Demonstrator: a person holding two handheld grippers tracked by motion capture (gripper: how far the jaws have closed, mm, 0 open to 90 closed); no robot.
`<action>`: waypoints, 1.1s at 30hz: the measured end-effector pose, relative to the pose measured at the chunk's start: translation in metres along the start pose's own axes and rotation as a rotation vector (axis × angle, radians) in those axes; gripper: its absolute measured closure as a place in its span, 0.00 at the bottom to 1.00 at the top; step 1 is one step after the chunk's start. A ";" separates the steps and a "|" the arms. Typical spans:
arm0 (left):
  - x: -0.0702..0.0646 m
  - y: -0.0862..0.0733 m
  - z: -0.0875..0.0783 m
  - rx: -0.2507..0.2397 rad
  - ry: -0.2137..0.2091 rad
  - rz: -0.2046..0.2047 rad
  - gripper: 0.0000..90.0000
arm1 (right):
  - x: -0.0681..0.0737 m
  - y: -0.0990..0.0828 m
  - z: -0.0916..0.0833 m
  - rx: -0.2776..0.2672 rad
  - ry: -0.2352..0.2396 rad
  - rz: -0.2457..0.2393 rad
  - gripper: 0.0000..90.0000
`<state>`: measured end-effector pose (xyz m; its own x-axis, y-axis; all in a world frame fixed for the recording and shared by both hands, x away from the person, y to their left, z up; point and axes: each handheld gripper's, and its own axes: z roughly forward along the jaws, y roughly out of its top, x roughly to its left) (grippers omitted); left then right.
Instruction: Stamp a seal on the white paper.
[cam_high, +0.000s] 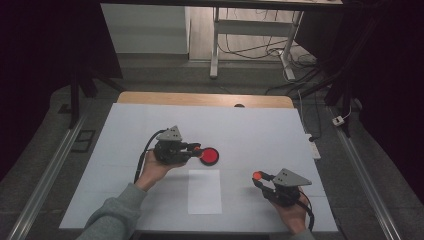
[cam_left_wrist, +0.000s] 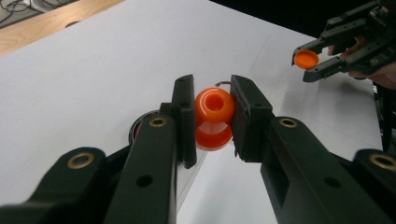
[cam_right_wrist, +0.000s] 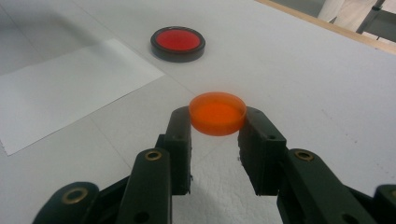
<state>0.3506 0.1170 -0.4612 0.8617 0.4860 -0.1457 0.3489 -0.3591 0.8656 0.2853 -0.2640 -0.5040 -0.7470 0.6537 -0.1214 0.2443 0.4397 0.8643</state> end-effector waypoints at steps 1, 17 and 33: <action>0.000 0.000 0.000 -0.001 -0.002 -0.002 0.81 | 0.000 0.000 0.000 0.000 0.000 0.000 0.72; -0.007 -0.003 -0.007 -0.002 -0.014 0.008 0.81 | 0.000 0.000 0.002 0.001 0.002 -0.001 0.72; -0.015 -0.007 -0.007 0.017 -0.029 0.018 0.81 | 0.000 0.000 0.004 0.002 0.012 0.001 0.72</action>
<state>0.3330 0.1181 -0.4620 0.8780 0.4564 -0.1439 0.3391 -0.3813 0.8600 0.2877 -0.2612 -0.5056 -0.7540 0.6467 -0.1151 0.2458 0.4403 0.8636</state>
